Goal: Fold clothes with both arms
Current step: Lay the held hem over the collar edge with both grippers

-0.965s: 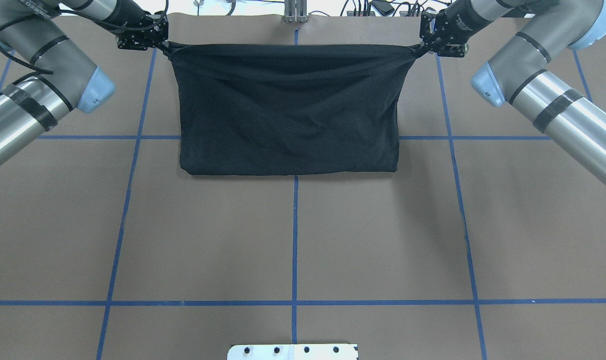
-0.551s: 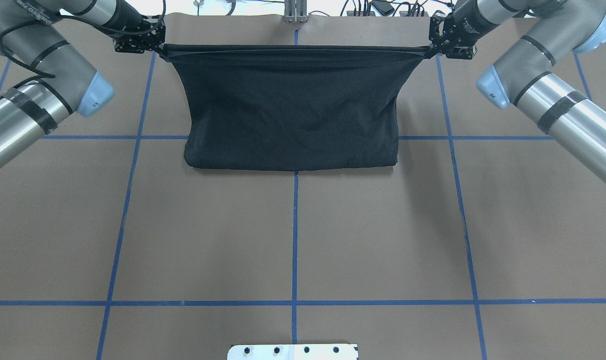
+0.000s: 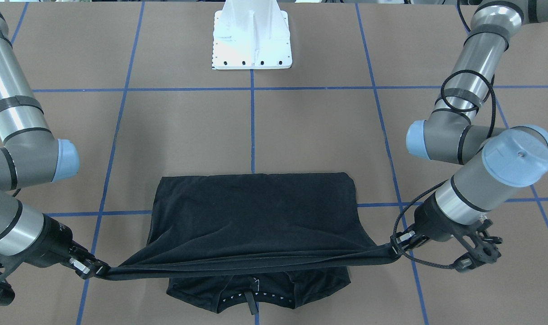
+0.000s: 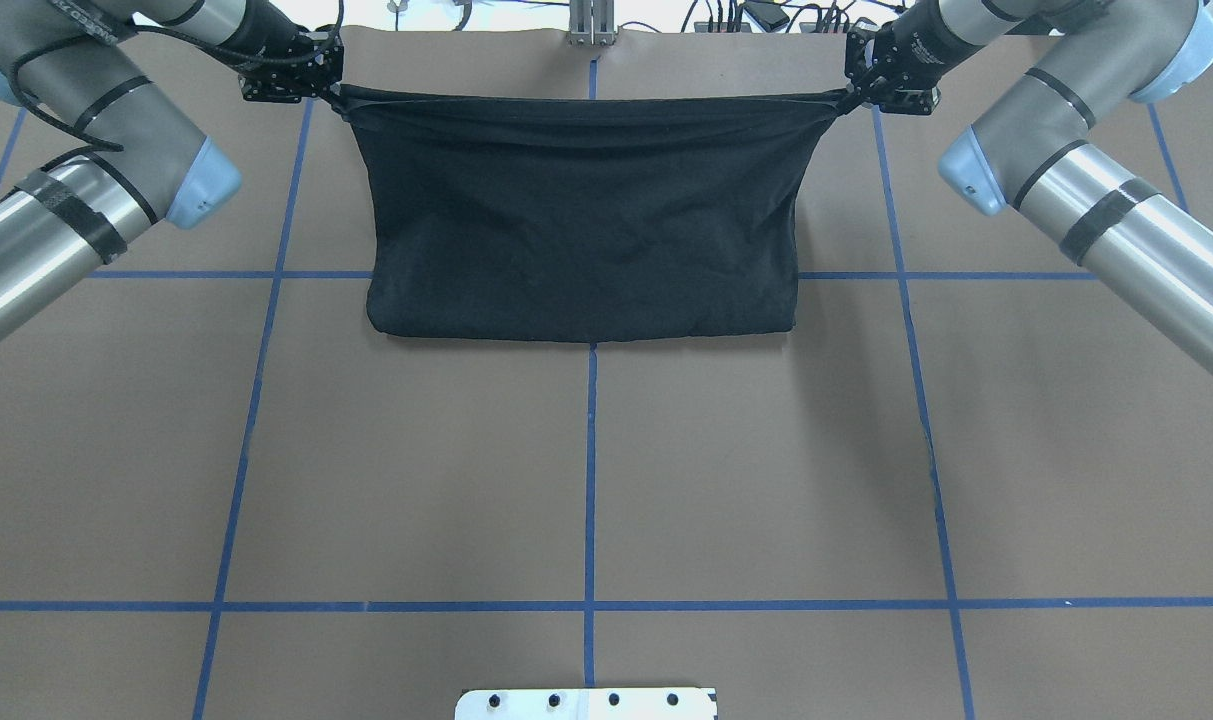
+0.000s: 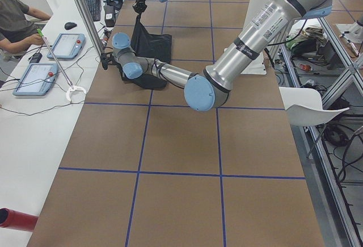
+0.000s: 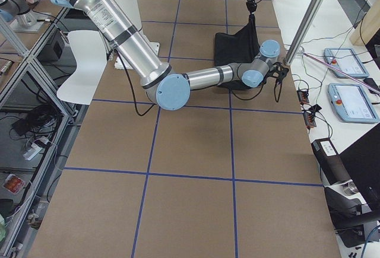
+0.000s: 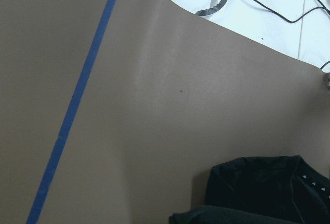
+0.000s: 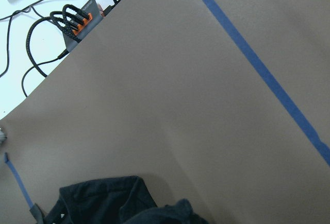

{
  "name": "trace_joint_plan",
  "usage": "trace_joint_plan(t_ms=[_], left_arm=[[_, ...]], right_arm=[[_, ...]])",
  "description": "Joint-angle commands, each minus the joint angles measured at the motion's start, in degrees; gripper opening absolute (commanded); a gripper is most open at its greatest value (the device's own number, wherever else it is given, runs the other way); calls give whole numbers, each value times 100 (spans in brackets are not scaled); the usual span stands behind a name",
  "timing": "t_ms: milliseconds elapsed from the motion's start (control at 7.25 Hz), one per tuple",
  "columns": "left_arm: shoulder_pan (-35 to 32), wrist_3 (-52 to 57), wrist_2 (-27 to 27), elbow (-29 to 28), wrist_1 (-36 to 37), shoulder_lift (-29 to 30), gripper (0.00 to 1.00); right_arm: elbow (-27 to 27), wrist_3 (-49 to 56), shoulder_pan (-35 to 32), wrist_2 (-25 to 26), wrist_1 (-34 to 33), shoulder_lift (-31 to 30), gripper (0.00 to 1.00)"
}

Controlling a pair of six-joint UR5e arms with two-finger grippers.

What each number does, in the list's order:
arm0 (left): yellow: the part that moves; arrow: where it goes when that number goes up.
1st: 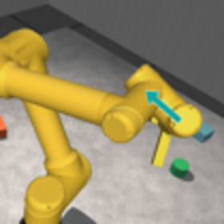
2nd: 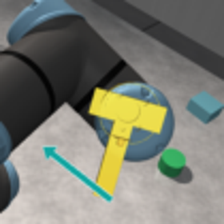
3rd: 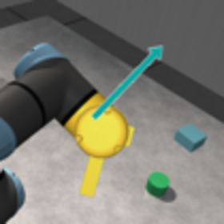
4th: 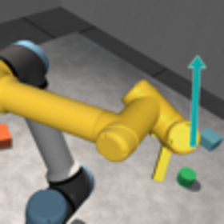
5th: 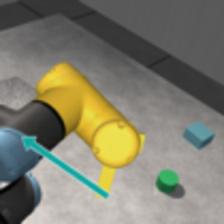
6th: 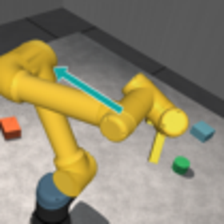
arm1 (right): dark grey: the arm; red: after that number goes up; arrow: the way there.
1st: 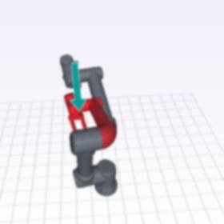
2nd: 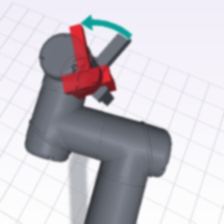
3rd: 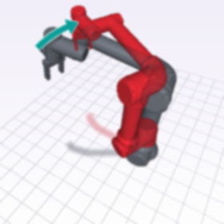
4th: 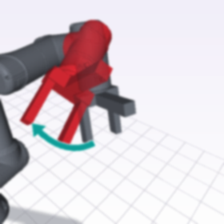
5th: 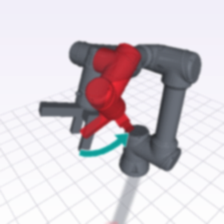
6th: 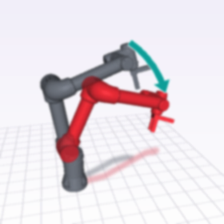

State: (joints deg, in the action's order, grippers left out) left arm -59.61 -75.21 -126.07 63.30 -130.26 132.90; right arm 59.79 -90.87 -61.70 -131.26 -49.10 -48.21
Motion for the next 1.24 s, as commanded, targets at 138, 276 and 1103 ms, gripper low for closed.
trace_joint_plan(t_ms=[138, 276, 1103], left_arm=[[221, -485, 4, 16, 1, 219, 0], [292, -512, 56, 7, 1, 237, 0], [292, -442, 811, -290, 1, 202, 0]], right_arm=[[33, -10, 88, 4, 24, 110, 0], [33, -10, 106, 3, 24, 171, 0], [-115, -27, 132, 450, -11, 93, 0]])
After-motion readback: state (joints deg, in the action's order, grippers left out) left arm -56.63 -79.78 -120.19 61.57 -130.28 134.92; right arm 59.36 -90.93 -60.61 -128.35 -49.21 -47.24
